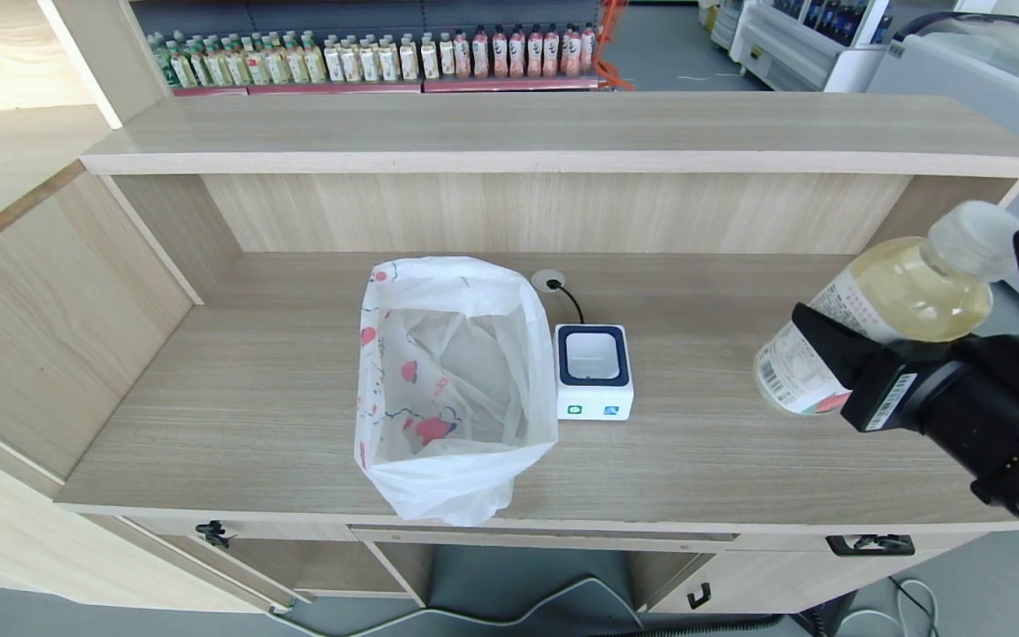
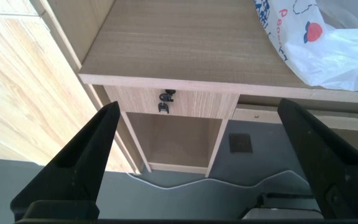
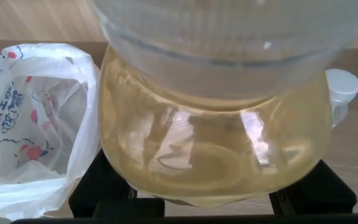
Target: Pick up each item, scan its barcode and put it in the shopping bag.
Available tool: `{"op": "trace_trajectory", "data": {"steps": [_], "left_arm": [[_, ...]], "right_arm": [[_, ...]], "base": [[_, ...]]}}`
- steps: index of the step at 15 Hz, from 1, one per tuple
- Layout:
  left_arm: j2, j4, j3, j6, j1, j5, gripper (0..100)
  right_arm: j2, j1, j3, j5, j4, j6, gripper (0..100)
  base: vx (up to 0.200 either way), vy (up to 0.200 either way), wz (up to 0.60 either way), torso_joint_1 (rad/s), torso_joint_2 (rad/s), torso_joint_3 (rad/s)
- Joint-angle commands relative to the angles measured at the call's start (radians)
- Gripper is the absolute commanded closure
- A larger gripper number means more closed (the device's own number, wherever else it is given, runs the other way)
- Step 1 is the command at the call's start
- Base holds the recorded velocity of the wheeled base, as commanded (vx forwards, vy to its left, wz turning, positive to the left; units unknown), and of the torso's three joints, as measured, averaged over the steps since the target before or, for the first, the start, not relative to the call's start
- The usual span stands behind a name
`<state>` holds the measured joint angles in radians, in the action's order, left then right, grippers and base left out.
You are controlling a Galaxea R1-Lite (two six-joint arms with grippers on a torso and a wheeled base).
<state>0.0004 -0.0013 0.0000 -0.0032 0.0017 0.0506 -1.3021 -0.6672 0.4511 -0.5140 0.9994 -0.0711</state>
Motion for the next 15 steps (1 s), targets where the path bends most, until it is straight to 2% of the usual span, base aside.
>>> {"op": "trace_trajectory", "data": {"steps": [1,5,11,15], "left_arm": [[0.000,0.000,0.000,0.002,0.000,0.002,0],[0.000,0.000,0.000,0.000,0.000,0.000,0],[0.000,0.000,0.000,0.000,0.000,0.002,0],[0.000,0.000,0.000,0.000,0.000,0.002,0]], "right_arm": [[0.038,0.015,-0.015,0.000,0.001,0.002,100],[0.052,0.028,-0.012,0.000,-0.027,0.002,100],[0.067,0.040,0.001,0.003,-0.119,0.066,100],[-0.002,0.041,0.054,0.011,-0.148,0.105,100]], "base": [[0.000,0.000,0.00,0.000,0.00,0.000],[0.000,0.000,0.00,0.000,0.00,0.000],[0.000,0.200,0.00,0.005,0.00,0.003],[0.000,0.200,0.00,0.000,0.00,0.005]]}}
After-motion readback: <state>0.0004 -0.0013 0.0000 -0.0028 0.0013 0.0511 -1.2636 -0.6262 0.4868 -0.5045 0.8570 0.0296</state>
